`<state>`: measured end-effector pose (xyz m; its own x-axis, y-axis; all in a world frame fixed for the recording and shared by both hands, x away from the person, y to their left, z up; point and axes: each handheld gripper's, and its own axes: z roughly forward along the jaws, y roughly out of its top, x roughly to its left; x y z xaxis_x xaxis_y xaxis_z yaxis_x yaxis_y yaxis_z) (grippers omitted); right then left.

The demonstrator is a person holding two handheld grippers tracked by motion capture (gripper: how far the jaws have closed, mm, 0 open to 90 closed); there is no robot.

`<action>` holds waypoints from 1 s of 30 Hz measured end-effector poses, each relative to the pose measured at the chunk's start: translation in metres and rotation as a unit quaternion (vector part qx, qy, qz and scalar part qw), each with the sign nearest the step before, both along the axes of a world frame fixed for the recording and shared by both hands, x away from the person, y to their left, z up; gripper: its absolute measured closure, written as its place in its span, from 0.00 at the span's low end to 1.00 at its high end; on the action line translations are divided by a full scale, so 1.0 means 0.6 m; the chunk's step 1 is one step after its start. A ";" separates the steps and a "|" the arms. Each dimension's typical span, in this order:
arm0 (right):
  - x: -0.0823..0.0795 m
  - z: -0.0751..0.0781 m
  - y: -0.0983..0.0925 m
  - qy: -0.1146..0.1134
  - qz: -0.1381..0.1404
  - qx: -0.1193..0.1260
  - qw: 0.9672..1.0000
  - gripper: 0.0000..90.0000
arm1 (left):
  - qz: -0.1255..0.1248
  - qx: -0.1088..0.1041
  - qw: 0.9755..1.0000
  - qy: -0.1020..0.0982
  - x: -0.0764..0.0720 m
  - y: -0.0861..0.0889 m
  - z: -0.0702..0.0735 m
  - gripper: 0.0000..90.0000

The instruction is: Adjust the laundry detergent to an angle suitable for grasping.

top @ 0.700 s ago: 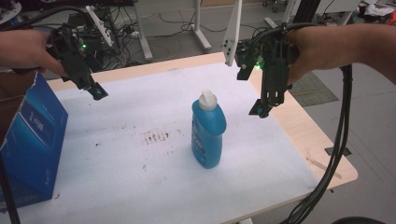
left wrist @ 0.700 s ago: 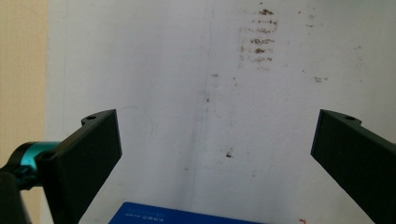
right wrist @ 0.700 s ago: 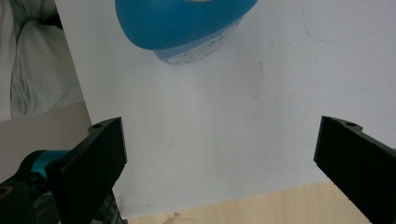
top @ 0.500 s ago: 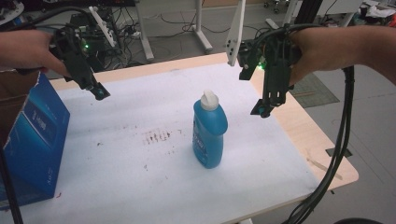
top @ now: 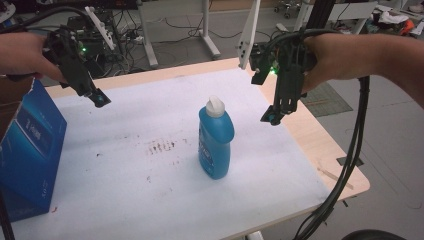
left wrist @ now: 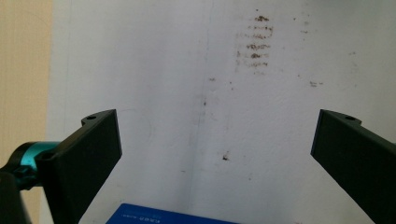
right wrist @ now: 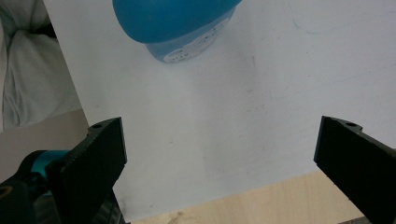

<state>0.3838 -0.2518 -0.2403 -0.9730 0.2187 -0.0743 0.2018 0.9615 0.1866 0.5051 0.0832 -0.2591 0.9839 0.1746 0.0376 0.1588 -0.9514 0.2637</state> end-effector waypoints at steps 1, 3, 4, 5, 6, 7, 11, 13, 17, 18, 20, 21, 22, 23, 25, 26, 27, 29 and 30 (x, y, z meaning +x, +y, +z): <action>0.000 0.000 0.000 0.000 0.000 0.000 1.000 0.02 | 0.002 -0.001 1.000 0.000 0.000 0.001 -0.001 0.02; -0.003 -0.001 0.001 0.001 0.000 0.005 1.000 0.02 | 0.004 -0.004 1.000 -0.001 -0.002 0.005 -0.002 0.02; -0.003 -0.001 0.001 0.001 0.000 0.005 1.000 0.02 | 0.004 -0.004 1.000 -0.001 -0.002 0.005 -0.002 0.02; -0.004 -0.002 0.000 0.004 -0.005 0.004 1.000 0.02 | 0.001 -0.003 1.000 -0.002 -0.002 0.005 -0.001 0.02; -0.004 -0.002 0.000 0.004 -0.005 0.004 1.000 0.02 | 0.004 -0.003 1.000 -0.001 -0.004 0.006 -0.002 0.02; -0.004 -0.003 -0.001 0.003 -0.006 0.005 1.000 0.02 | 0.003 -0.002 1.000 -0.002 -0.004 0.006 -0.001 0.02; -0.005 -0.007 -0.008 0.007 -0.026 0.013 1.000 0.02 | 0.004 -0.005 1.000 -0.003 -0.007 0.007 -0.001 0.02; -0.003 -0.009 -0.013 0.025 -0.055 0.013 0.998 0.02 | 0.004 -0.005 1.000 -0.003 -0.008 0.008 -0.001 0.02; -0.004 -0.017 -0.022 0.027 -0.076 0.010 0.997 0.02 | 0.005 -0.006 1.000 -0.005 -0.009 0.008 0.000 0.02; -0.004 -0.018 -0.024 0.024 -0.078 0.010 0.997 0.02 | 0.005 -0.005 1.000 -0.005 -0.010 0.008 0.000 0.02; -0.005 -0.021 -0.028 0.020 -0.084 0.013 0.996 0.02 | 0.006 -0.007 1.000 -0.004 -0.011 0.008 0.000 0.02; -0.005 -0.022 -0.029 0.019 -0.088 0.013 0.996 0.02 | 0.006 -0.007 1.000 -0.004 -0.011 0.008 0.000 0.02; -0.005 -0.023 -0.031 0.014 -0.092 0.011 0.996 0.02 | 0.005 -0.007 1.000 -0.005 -0.012 0.009 0.000 0.02; -0.005 -0.023 -0.032 0.010 -0.098 0.009 0.995 0.02 | 0.005 -0.007 1.000 -0.005 -0.012 0.009 0.000 0.02; -0.003 -0.023 -0.036 0.001 -0.119 0.010 0.993 0.02 | 0.007 -0.007 1.000 -0.006 -0.015 0.009 0.000 0.02; -0.002 -0.023 -0.039 -0.004 -0.127 0.013 0.992 0.02 | 0.007 -0.005 1.000 -0.006 -0.016 0.009 0.000 0.02; -0.001 -0.023 -0.041 -0.009 -0.136 0.015 0.991 0.02 | 0.008 -0.007 1.000 -0.008 -0.019 0.010 0.001 0.02; 0.001 -0.025 -0.046 -0.018 -0.158 0.017 0.987 0.02 | 0.009 -0.008 1.000 -0.007 -0.021 0.011 0.002 0.02; 0.002 -0.026 -0.048 -0.021 -0.166 0.019 0.986 0.02 | 0.008 -0.008 1.000 -0.008 -0.021 0.012 0.003 0.02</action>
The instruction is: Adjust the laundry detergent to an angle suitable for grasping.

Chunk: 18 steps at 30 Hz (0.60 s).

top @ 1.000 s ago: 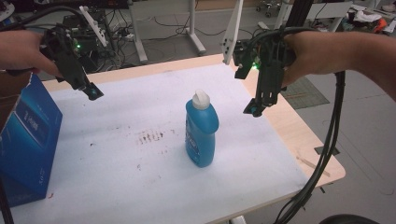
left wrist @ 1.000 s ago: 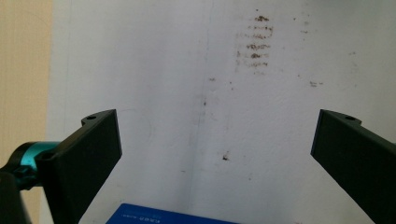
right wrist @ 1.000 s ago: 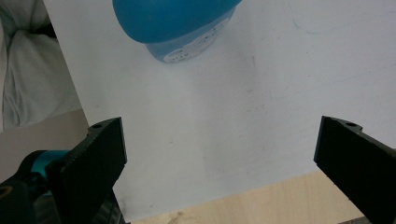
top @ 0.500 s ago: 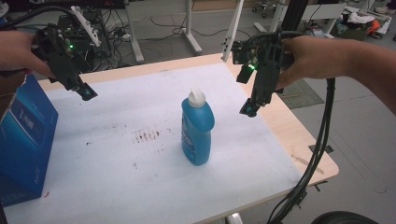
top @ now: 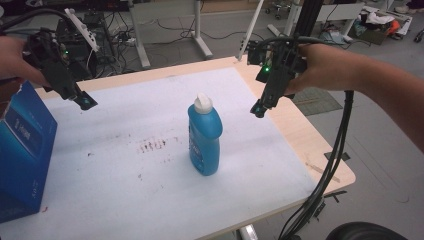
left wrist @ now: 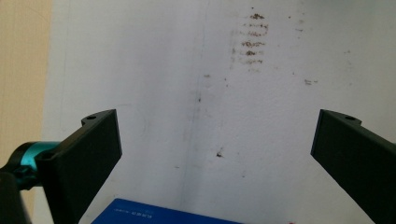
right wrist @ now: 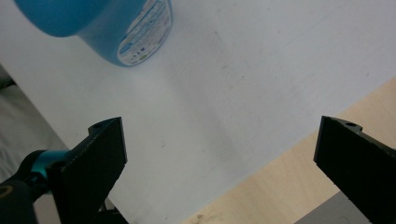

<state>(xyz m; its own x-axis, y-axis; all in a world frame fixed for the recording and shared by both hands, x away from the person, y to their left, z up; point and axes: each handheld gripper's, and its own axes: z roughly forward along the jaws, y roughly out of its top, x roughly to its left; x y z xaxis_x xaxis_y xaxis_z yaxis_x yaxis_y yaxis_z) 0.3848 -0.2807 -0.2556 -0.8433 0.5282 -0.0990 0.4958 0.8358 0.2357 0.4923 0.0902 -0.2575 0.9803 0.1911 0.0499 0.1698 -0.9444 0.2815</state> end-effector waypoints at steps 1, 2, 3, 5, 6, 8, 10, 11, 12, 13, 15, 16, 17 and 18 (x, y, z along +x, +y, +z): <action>0.001 -0.001 -0.002 -0.004 -0.007 0.002 1.000 0.02 | 0.000 0.000 1.000 -0.001 -0.001 0.000 0.000 0.02; 0.002 -0.003 -0.004 -0.008 -0.014 0.005 1.000 0.02 | 0.002 -0.002 1.000 -0.001 -0.002 0.001 0.000 0.02; 0.003 -0.004 -0.005 -0.011 -0.021 0.007 1.000 0.02 | 0.002 -0.002 1.000 -0.001 -0.002 0.001 0.000 0.02; 0.004 -0.007 -0.007 -0.012 -0.032 0.016 0.999 0.02 | 0.003 0.001 1.000 -0.001 -0.003 0.001 -0.001 0.02; 0.004 -0.010 -0.008 -0.011 -0.035 0.020 0.999 0.02 | 0.004 0.001 1.000 -0.001 -0.003 0.001 -0.001 0.02; 0.005 -0.012 -0.008 -0.011 -0.038 0.021 0.999 0.02 | 0.002 0.000 1.000 -0.002 -0.003 0.001 -0.002 0.02; 0.007 -0.018 -0.009 -0.010 -0.047 0.021 0.999 0.02 | 0.002 0.001 1.000 -0.001 -0.004 0.001 -0.003 0.02; 0.008 -0.020 -0.009 -0.009 -0.054 0.019 0.998 0.02 | 0.004 0.000 1.000 -0.001 -0.004 0.000 -0.003 0.02; 0.010 -0.023 -0.010 -0.007 -0.060 0.021 0.998 0.02 | 0.003 0.001 1.000 -0.001 -0.004 0.000 -0.003 0.02; 0.011 -0.025 -0.011 -0.005 -0.066 0.022 0.998 0.02 | 0.004 0.000 1.000 -0.001 -0.004 0.000 -0.003 0.02; 0.014 -0.029 -0.014 -0.002 -0.080 0.027 0.996 0.02 | 0.005 -0.001 1.000 -0.001 -0.005 -0.001 -0.004 0.02; 0.015 -0.031 -0.015 -0.002 -0.085 0.029 0.996 0.02 | 0.003 -0.001 1.000 -0.001 -0.004 -0.001 -0.004 0.02; 0.016 -0.032 -0.016 -0.002 -0.093 0.032 0.995 0.02 | 0.001 0.000 1.000 -0.002 -0.004 -0.001 -0.004 0.02; 0.017 -0.034 -0.017 -0.005 -0.099 0.033 0.995 0.02 | 0.002 -0.001 1.000 -0.001 -0.004 -0.002 -0.005 0.02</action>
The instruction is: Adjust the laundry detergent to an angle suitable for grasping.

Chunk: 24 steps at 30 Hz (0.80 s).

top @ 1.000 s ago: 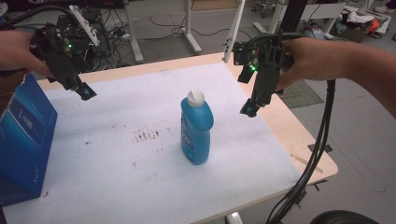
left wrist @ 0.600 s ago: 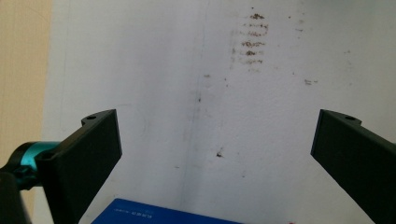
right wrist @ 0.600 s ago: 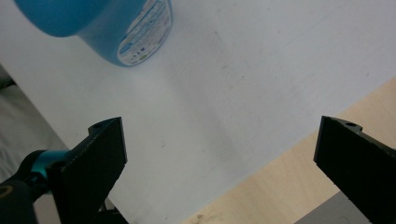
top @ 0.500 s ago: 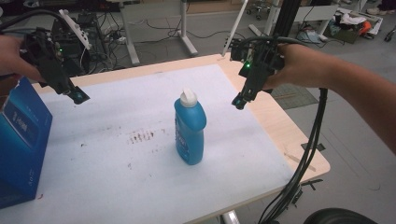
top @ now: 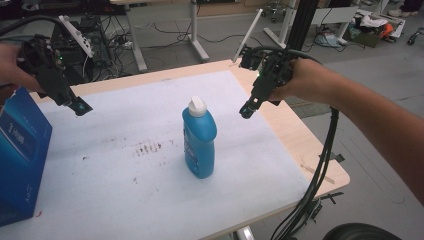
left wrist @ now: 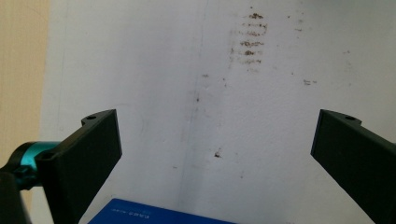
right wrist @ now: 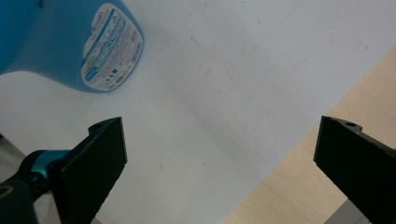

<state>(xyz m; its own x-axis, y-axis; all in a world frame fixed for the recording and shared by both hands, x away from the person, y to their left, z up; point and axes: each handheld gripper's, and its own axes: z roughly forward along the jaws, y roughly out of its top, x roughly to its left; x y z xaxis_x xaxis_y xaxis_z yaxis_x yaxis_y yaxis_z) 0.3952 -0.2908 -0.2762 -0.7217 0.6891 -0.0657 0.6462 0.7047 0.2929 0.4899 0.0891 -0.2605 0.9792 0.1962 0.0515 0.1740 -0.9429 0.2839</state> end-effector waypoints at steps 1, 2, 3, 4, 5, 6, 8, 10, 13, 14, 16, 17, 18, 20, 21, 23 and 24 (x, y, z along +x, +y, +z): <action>0.001 -0.001 -0.001 0.000 -0.011 0.001 1.000 0.02 | 0.000 0.002 1.000 0.000 0.000 0.000 -0.001 0.02; 0.004 -0.004 -0.003 -0.003 -0.025 0.003 1.000 0.02 | -0.001 0.001 1.000 0.001 0.000 0.000 -0.002 0.02; 0.004 -0.004 -0.003 -0.003 -0.025 0.003 1.000 0.02 | 0.000 0.002 1.000 0.001 0.000 0.000 -0.003 0.02; 0.005 -0.005 -0.004 -0.004 -0.037 0.002 0.999 0.02 | 0.000 0.002 1.000 0.002 0.000 0.000 -0.004 0.02; 0.007 -0.006 -0.006 -0.003 -0.051 0.007 0.999 0.02 | 0.001 0.001 1.000 0.002 0.000 0.001 -0.005 0.02; 0.009 -0.007 -0.007 -0.005 -0.058 0.012 0.998 0.02 | 0.001 0.001 1.000 0.003 0.000 0.001 -0.005 0.02; 0.012 -0.011 -0.009 -0.003 -0.089 0.017 0.996 0.02 | 0.002 0.001 1.000 0.004 -0.001 0.001 -0.007 0.02; 0.013 -0.015 -0.010 -0.005 -0.107 0.021 0.994 0.02 | -0.001 0.000 1.000 0.003 -0.001 0.002 -0.008 0.02; 0.014 -0.020 -0.012 -0.010 -0.133 0.028 0.991 0.02 | 0.002 -0.001 1.000 0.004 -0.001 0.002 -0.009 0.02; 0.014 -0.021 -0.013 -0.011 -0.139 0.031 0.990 0.02 | 0.002 -0.001 1.000 0.004 -0.001 0.002 -0.009 0.02; 0.014 -0.023 -0.014 -0.015 -0.148 0.032 0.988 0.03 | 0.002 0.000 1.000 0.004 -0.001 0.003 -0.008 0.02; 0.014 -0.024 -0.015 -0.018 -0.153 0.036 0.987 0.05 | 0.001 0.001 1.000 0.004 -0.001 0.003 -0.008 0.02; 0.014 -0.025 -0.016 -0.020 -0.157 0.041 0.986 0.05 | 0.001 0.001 1.000 0.004 -0.001 0.003 -0.008 0.02; 0.013 -0.026 -0.018 -0.025 -0.162 0.045 0.986 0.05 | 0.001 0.000 1.000 0.003 -0.001 0.003 -0.009 0.02; 0.012 -0.028 -0.020 -0.036 -0.168 0.050 0.984 0.05 | 0.001 0.000 1.000 0.003 -0.001 0.003 -0.009 0.02; 0.010 -0.031 -0.023 -0.045 -0.178 0.057 0.981 0.05 | 0.001 0.000 1.000 0.004 -0.001 0.002 -0.010 0.02; 0.010 -0.033 -0.024 -0.049 -0.183 0.060 0.980 0.05 | 0.002 -0.001 1.000 0.004 -0.001 0.002 -0.010 0.02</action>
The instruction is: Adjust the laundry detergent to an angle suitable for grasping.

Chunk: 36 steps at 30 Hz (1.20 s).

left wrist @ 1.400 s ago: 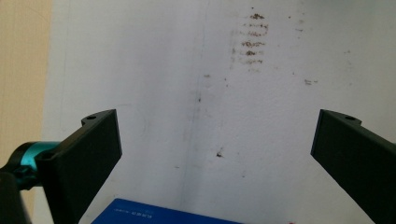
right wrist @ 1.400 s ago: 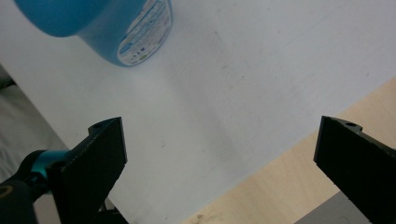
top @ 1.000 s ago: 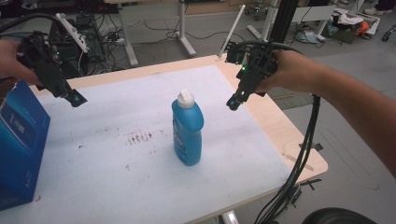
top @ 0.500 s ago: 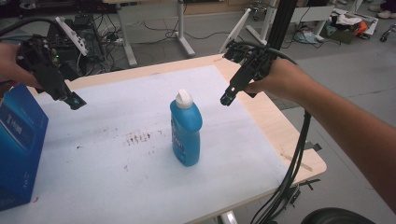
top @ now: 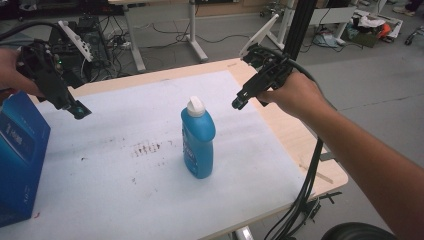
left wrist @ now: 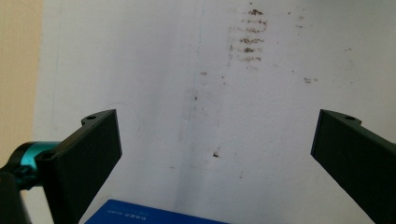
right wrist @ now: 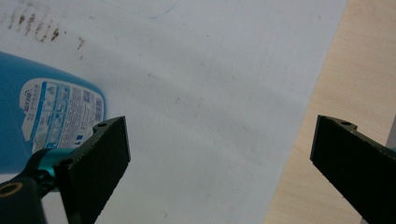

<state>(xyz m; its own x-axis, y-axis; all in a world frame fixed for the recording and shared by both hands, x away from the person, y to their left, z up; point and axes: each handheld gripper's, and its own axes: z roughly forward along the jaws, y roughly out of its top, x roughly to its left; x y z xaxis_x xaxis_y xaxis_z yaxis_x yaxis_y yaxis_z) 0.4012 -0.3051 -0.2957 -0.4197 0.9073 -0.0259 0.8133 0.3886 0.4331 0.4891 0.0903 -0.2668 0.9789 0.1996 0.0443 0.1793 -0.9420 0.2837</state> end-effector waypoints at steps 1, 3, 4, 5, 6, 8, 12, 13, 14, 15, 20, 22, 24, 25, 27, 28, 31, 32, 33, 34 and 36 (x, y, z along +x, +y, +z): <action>-0.001 -0.002 -0.001 -0.005 -0.005 0.003 1.000 0.05 | -0.001 0.000 1.000 0.000 0.000 -0.001 0.000 0.02; -0.002 -0.007 -0.002 -0.010 -0.013 0.009 1.000 0.05 | -0.003 0.002 1.000 0.000 0.000 -0.002 0.000 0.02; -0.003 -0.009 -0.003 -0.013 -0.014 0.012 1.000 0.05 | -0.004 0.003 1.000 0.000 0.001 -0.002 0.000 0.02; -0.004 -0.012 -0.003 -0.016 -0.019 0.016 1.000 0.05 | -0.004 0.003 1.000 0.000 0.001 -0.002 0.000 0.02; -0.005 -0.015 -0.004 -0.020 -0.021 0.015 0.999 0.05 | -0.002 0.001 1.000 0.000 0.000 -0.002 -0.001 0.02; -0.005 -0.017 -0.005 -0.023 -0.024 0.015 0.999 0.05 | -0.003 0.003 1.000 0.001 0.001 -0.003 -0.001 0.02; -0.011 -0.025 -0.010 -0.045 -0.040 0.028 0.998 0.04 | -0.004 0.003 1.000 0.001 0.001 -0.003 -0.002 0.02; -0.011 -0.025 -0.010 -0.045 -0.040 0.028 0.998 0.04 | -0.003 0.002 1.000 0.001 0.001 -0.003 -0.003 0.02; -0.014 -0.028 -0.012 -0.053 -0.048 0.034 0.997 0.04 | -0.003 0.002 1.000 0.001 0.001 -0.003 -0.004 0.02; -0.016 -0.030 -0.012 -0.058 -0.051 0.033 0.996 0.04 | -0.002 0.002 1.000 0.003 0.001 -0.004 -0.005 0.02; -0.024 -0.038 -0.014 -0.083 -0.065 0.043 0.993 0.04 | -0.003 0.002 1.000 0.004 0.001 -0.004 -0.006 0.02; -0.028 -0.044 -0.014 -0.096 -0.072 0.049 0.992 0.04 | -0.004 0.003 1.000 0.003 0.001 -0.004 -0.007 0.02; -0.032 -0.050 -0.014 -0.108 -0.074 0.049 0.990 0.04 | -0.003 0.004 1.000 0.002 0.001 -0.004 -0.007 0.02; -0.034 -0.053 -0.014 -0.113 -0.077 0.051 0.989 0.04 | -0.004 0.002 1.000 0.001 0.001 -0.004 -0.007 0.02; -0.036 -0.059 -0.015 -0.118 -0.082 0.056 0.988 0.04 | -0.003 0.002 1.000 0.002 0.001 -0.004 -0.007 0.02; -0.037 -0.061 -0.015 -0.122 -0.085 0.059 0.987 0.04 | -0.002 0.002 1.000 0.002 0.001 -0.004 -0.007 0.02; -0.043 -0.068 -0.016 -0.146 -0.093 0.072 0.982 0.04 | -0.002 0.002 1.000 0.003 0.001 -0.005 -0.009 0.02; -0.043 -0.068 -0.016 -0.146 -0.093 0.072 0.982 0.04 | -0.005 0.002 1.000 0.003 0.001 -0.005 -0.009 0.02; -0.047 -0.071 -0.016 -0.161 -0.097 0.073 0.979 0.04 | -0.002 0.001 1.000 0.004 0.001 -0.005 -0.009 0.02; -0.047 -0.071 -0.016 -0.161 -0.097 0.073 0.979 0.04 | -0.002 0.002 1.000 0.004 0.000 -0.006 -0.010 0.02; -0.051 -0.076 -0.016 -0.177 -0.104 0.084 0.975 0.04 | -0.002 0.001 1.000 0.004 0.001 -0.006 -0.010 0.02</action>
<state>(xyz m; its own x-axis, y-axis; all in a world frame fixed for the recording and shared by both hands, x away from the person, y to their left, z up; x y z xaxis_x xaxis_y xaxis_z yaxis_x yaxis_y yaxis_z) 0.3706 -0.3150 -0.3412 -0.2185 0.9756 0.0203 0.6555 0.1313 0.7437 0.4896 0.0869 -0.2729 0.9800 0.1952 0.0378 0.1770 -0.9433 0.2807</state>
